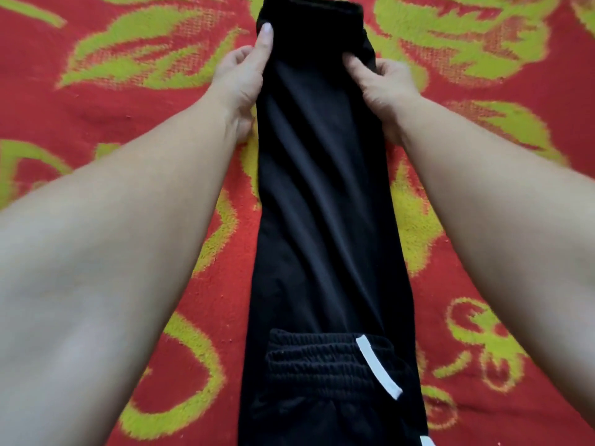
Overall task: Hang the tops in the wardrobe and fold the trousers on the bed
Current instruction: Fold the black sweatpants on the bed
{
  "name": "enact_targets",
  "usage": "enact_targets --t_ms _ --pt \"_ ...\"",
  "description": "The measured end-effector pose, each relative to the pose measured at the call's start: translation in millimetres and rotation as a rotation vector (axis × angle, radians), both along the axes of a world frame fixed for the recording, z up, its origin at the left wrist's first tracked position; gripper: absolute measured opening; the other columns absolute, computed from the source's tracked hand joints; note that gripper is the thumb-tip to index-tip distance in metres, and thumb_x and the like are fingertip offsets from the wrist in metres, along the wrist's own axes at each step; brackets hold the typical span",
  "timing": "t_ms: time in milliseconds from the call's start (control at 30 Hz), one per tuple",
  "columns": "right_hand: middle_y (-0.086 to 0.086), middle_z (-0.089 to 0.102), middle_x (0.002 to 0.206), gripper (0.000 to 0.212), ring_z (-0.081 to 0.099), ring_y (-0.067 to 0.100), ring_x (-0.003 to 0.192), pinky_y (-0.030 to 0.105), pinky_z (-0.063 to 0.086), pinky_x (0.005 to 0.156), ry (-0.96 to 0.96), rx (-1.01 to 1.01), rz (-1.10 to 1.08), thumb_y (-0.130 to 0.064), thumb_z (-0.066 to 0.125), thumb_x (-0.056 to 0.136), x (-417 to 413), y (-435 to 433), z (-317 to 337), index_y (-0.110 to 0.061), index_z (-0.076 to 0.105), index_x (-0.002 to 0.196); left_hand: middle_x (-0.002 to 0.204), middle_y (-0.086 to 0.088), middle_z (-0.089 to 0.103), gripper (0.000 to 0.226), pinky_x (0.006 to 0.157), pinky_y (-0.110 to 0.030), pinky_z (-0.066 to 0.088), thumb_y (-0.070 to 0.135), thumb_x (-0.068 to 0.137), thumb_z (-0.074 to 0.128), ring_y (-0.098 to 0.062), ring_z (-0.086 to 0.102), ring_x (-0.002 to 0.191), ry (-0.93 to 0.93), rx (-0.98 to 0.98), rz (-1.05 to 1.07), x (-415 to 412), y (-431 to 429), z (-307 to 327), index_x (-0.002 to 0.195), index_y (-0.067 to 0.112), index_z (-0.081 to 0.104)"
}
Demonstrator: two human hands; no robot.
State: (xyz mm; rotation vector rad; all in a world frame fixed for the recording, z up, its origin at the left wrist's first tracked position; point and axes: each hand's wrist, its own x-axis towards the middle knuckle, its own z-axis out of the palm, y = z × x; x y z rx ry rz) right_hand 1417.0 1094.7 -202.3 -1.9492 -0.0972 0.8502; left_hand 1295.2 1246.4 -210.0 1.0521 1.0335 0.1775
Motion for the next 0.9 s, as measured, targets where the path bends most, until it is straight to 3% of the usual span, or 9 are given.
enact_targets --t_ms 67,133,200,333,500,600,733,800,900 --pt "-0.003 0.075 0.104 0.049 0.071 0.014 0.097 0.037 0.058 0.092 0.068 0.018 -0.060 -0.058 0.076 0.079 -6 -13 3 -0.018 0.070 0.106 0.102 0.004 0.064 0.065 0.067 -0.023 0.051 0.042 0.089 0.070 -0.008 0.061 0.080 0.002 0.044 0.007 -11 -1 -4 0.141 0.008 0.048" --pt "-0.007 0.074 0.092 0.045 0.071 0.012 0.083 0.035 0.058 0.081 0.087 0.018 -0.113 -0.059 0.077 0.076 -18 -38 5 -0.020 0.070 0.097 0.100 0.005 0.063 0.065 0.061 -0.019 0.043 0.034 0.088 0.071 -0.005 0.060 0.078 0.010 0.084 0.010 -25 -6 -6 0.141 0.008 0.044" --pt "-0.005 0.072 0.080 0.036 0.070 0.015 0.069 0.034 0.058 0.065 0.083 -0.008 -0.183 -0.053 0.076 0.080 -39 -73 6 -0.021 0.065 0.088 0.102 0.003 0.068 0.053 0.055 -0.016 0.041 0.037 0.085 0.071 -0.005 0.064 0.081 0.052 0.157 0.043 -44 -19 -2 0.127 0.010 0.051" --pt "0.009 0.073 0.089 0.029 0.074 0.018 0.080 0.031 0.061 0.079 0.123 -0.050 -0.280 -0.040 0.072 0.090 -99 -160 7 -0.014 0.058 0.091 0.072 0.004 0.062 0.032 0.046 -0.019 0.037 0.049 0.093 0.058 -0.005 0.050 0.050 0.203 0.262 0.118 -116 -70 9 0.089 0.019 0.048" --pt "0.006 0.072 0.095 0.048 0.070 0.012 0.076 0.025 0.055 0.064 0.280 -0.220 -0.307 -0.057 0.060 0.093 -187 -252 29 -0.012 0.063 0.110 0.081 -0.001 0.066 0.049 0.083 -0.040 0.046 0.066 0.095 0.038 -0.028 0.062 0.087 0.480 0.448 -0.215 -239 -172 24 0.075 0.023 0.049" --pt "0.010 0.071 0.096 0.068 0.066 0.025 0.087 0.037 0.051 0.079 0.347 -0.369 -0.186 -0.075 0.048 0.089 -242 -295 41 -0.012 0.070 0.103 0.081 0.001 0.063 0.064 0.077 -0.038 0.037 0.079 0.088 0.028 -0.032 0.059 0.092 0.621 0.456 -0.428 -304 -233 35 0.080 0.021 0.053" --pt "0.013 0.068 0.111 0.095 0.060 0.031 0.114 0.041 0.041 0.095 0.290 -0.622 0.128 -0.095 0.032 0.073 -312 -340 50 -0.015 0.074 0.102 0.112 -0.009 0.066 0.083 0.095 -0.044 0.043 0.091 0.075 0.030 -0.035 0.058 0.111 0.743 0.295 -0.538 -372 -298 35 0.105 0.019 0.058" --pt "-0.007 0.071 0.098 0.088 0.063 0.022 0.102 0.036 0.042 0.086 0.315 -0.593 0.098 -0.101 0.043 0.057 -336 -354 52 -0.022 0.073 0.084 0.105 0.002 0.066 0.073 0.090 -0.040 0.044 0.086 0.076 0.044 -0.031 0.060 0.109 0.728 0.250 -0.518 -390 -317 34 0.106 0.021 0.058" --pt "-0.022 0.069 0.093 0.062 0.064 0.014 0.100 0.033 0.047 0.089 0.263 -0.527 0.112 -0.087 0.063 0.062 -352 -366 49 -0.033 0.072 0.093 0.100 0.005 0.066 0.060 0.086 -0.039 0.046 0.075 0.079 0.056 -0.027 0.061 0.103 0.724 0.296 -0.471 -398 -322 31 0.102 0.020 0.059"
